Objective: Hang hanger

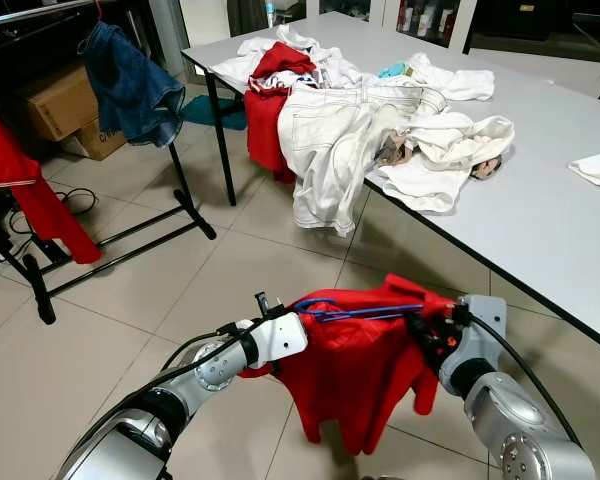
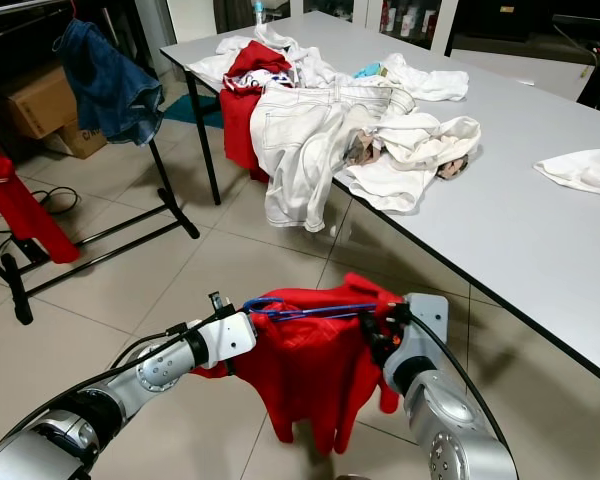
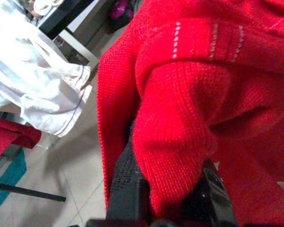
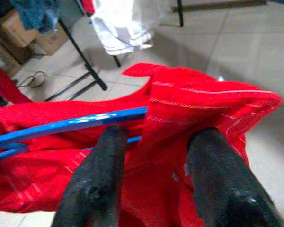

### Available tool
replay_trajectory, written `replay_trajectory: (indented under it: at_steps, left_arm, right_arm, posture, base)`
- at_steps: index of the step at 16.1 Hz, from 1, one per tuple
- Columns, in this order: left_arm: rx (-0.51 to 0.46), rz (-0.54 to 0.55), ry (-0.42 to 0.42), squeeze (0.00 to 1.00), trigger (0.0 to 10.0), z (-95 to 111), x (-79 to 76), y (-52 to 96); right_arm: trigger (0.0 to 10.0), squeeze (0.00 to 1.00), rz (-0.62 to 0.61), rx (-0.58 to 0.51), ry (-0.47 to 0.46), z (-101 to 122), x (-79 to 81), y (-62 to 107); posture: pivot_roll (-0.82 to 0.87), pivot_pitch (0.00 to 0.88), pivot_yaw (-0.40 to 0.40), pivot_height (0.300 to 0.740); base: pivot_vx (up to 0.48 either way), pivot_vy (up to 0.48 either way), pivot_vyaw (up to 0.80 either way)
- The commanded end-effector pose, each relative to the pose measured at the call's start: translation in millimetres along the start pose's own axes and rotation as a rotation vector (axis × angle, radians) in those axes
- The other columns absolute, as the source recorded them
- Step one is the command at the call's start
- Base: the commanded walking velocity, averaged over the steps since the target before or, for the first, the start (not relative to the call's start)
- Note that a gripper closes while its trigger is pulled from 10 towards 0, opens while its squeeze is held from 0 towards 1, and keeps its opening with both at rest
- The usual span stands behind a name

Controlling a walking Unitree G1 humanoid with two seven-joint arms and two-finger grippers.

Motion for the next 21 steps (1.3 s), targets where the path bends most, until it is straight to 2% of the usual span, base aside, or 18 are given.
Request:
replay_trajectory:
  at_steps: [1,4,9,13,16,17,18,21]
  left_arm:
    - [-0.02,0.012,-0.012,0.0,10.0,4.0,2.6,-0.5]
    - [-0.025,0.014,-0.015,0.0,10.0,5.8,3.9,-2.0]
    - [-0.032,0.022,-0.017,0.0,10.0,7.1,5.5,-1.7]
    - [-0.03,0.021,-0.015,0.0,10.0,6.7,3.5,-1.7]
    - [-0.031,0.023,-0.015,0.0,10.0,7.6,3.8,-2.6]
    - [-0.029,0.024,-0.014,0.0,10.0,7.3,4.0,-2.8]
    - [-0.03,0.029,-0.006,0.0,10.0,8.0,4.4,-3.5]
    - [-0.032,0.032,0.009,0.0,10.0,8.7,4.7,-4.4]
  right_arm:
    - [0.0,0.0,0.066,-0.03,-0.002,6.3,13.4,1.7]
    - [0.0,0.0,0.049,-0.029,0.003,5.2,13.4,-4.5]
    - [0.0,0.0,-0.093,0.024,-0.006,-9.7,-11.2,-9.0]
    - [0.0,0.0,-0.139,0.001,-0.038,-6.3,-18.9,-9.8]
    - [0.0,0.0,-0.087,-0.084,-0.082,11.3,-9.8,-9.0]
    - [0.0,0.0,-0.044,-0.108,-0.094,16.8,-2.2,-8.9]
    - [0.0,0.0,0.035,-0.109,-0.1,17.5,12.2,-7.9]
    - [0.0,0.0,0.176,-0.093,-0.098,13.9,37.3,-3.3]
  posture:
    - [-0.18,0.0,0.066,0.74]
    - [-0.18,0.0,0.067,0.74]
    - [-0.18,0.0,0.063,0.74]
    - [-0.17,0.0,0.059,0.74]
    - [-0.18,0.0,0.061,0.74]
    - [-0.18,0.0,0.062,0.74]
    - [-0.18,0.0,0.063,0.74]
    - [-0.18,0.0,0.064,0.74]
  base:
    - [0.0,0.0,0.0]
    - [0.0,0.0,0.0]
    - [0.0,0.0,0.0]
    - [0.0,0.0,0.0]
    - [0.0,0.0,0.0]
    - [0.0,0.0,0.0]
    - [0.0,0.0,0.0]
    - [0.0,0.0,0.0]
Point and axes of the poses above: a point about 5 cm out from each wrist's last joint towards the gripper, its own y axis pointing back from the gripper into the wrist, its own z axis along the axis of the wrist's last joint, x = y × z, the point moved 6 cm from there along -y, pointing out of the wrist towards the gripper, and after that the axes turned 6 degrees about -y, right-handed, at the moved point
